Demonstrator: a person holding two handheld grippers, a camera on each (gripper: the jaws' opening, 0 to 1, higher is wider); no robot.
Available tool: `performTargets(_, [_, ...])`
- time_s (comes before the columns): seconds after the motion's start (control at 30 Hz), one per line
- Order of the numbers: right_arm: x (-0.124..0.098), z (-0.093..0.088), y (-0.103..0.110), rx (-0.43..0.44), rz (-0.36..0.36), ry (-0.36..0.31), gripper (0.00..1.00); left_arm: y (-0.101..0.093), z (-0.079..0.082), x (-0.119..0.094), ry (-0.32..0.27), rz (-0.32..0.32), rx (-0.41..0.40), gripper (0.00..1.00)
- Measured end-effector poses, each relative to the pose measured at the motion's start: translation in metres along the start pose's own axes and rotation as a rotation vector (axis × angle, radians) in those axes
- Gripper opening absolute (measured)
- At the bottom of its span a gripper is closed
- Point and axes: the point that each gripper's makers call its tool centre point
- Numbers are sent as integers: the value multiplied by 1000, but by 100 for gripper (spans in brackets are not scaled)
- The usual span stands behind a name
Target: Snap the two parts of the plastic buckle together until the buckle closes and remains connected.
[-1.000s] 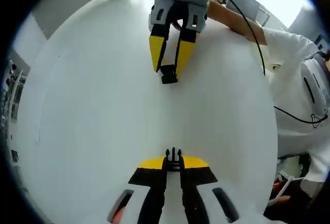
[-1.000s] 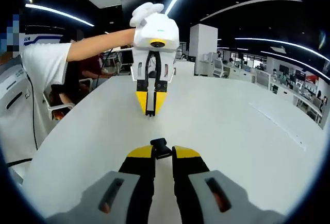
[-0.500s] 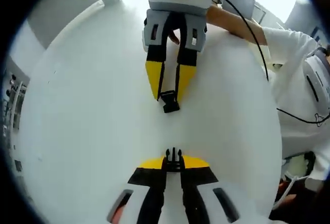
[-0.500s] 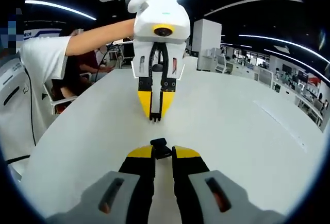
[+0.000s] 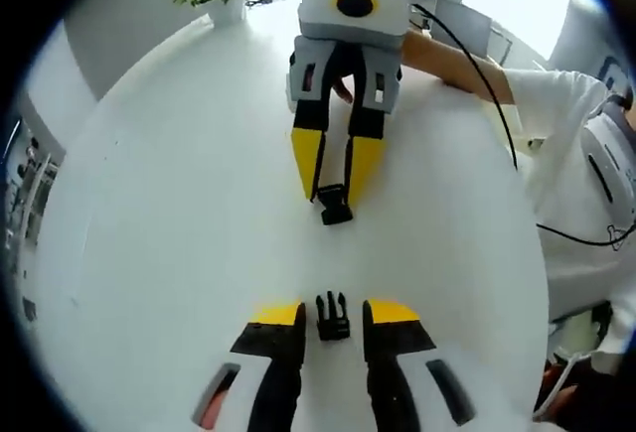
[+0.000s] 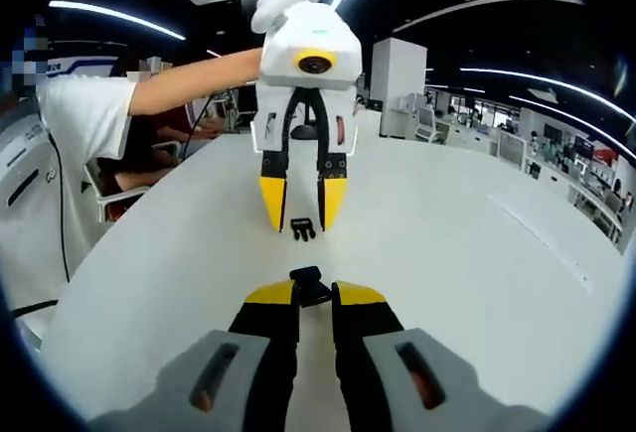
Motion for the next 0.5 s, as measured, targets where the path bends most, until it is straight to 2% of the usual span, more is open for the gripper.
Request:
performTargets(0.1, [0, 1, 0, 2, 0, -5, 13, -1, 8, -3, -123, -4, -13, 27])
performTargets(0.17, [0, 2, 0, 4, -2, -11, 13, 5, 14, -8, -195, -9, -28, 29])
performTargets(0.2, [0, 2, 0, 4, -5, -12, 13, 10, 19, -12, -257, -9, -35, 31])
performTargets(0.33, [-1, 3, -7, 4, -23, -26, 13, 14, 24, -21, -441, -7, -42, 36])
performTargets(0.5, [-6, 13, -12, 22, -39, -74, 13, 27, 22, -27, -577, 20, -85, 39])
Point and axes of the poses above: the point that each gripper's makers call its tool centre point, and the gripper's own axes: x roughly forward along the fingers, y roughly to its left, z roughly out of its top, and after that the axes turned 12 degrees about -x, right-handed
